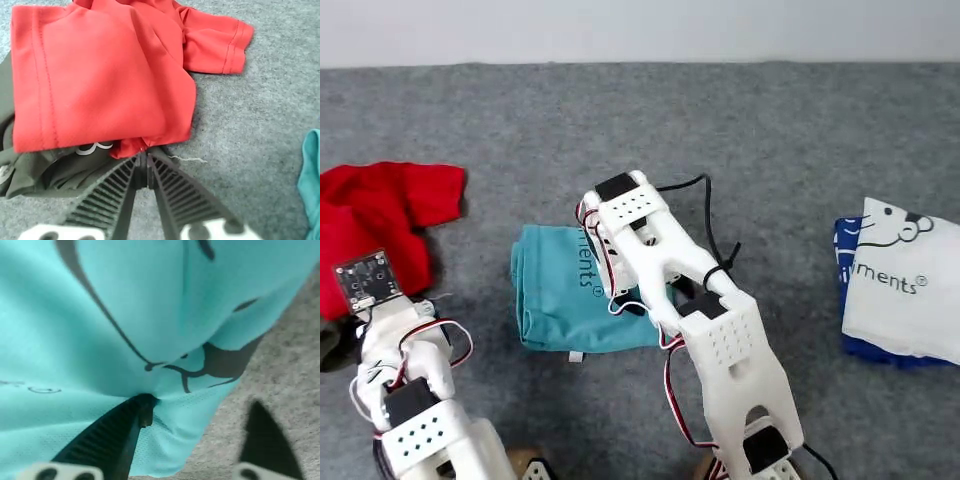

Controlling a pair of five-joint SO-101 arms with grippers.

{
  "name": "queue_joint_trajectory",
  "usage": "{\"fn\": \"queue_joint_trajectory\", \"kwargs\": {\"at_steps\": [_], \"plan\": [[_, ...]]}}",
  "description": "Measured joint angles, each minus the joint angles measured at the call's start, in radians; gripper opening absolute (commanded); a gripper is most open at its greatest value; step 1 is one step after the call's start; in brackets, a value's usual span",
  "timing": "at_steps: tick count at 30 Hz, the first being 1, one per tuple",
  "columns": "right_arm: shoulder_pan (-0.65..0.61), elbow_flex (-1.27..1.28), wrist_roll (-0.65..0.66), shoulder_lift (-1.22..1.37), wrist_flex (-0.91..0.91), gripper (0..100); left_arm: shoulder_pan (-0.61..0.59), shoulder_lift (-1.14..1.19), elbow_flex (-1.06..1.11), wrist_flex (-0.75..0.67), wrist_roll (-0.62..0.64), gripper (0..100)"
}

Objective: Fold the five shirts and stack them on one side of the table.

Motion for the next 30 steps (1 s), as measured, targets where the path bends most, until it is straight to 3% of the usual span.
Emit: {"fn": "queue_joint_trajectory", "kwargs": {"at_steps": [3,13,17,22,30], "plan": [[0.0,-0.002,0.002,0.008,0.0,0.5,0.0,0.0,0.0,0.0,0.0,2],[0.041,-0.002,0.121,-0.003,0.008,1.0,0.002,0.0,0.0,0.0,0.0,2],[0.112,0.017,0.258,-0.061,0.008,0.9,0.0,0.0,0.0,0.0,0.0,2],[0.261,0.017,0.601,-0.135,0.008,0.9,0.002,0.0,0.0,0.0,0.0,2],[0.454,-0.087,1.366,-0.149,-0.094,0.9,0.002,0.0,0.0,0.0,0.0,2]]}}
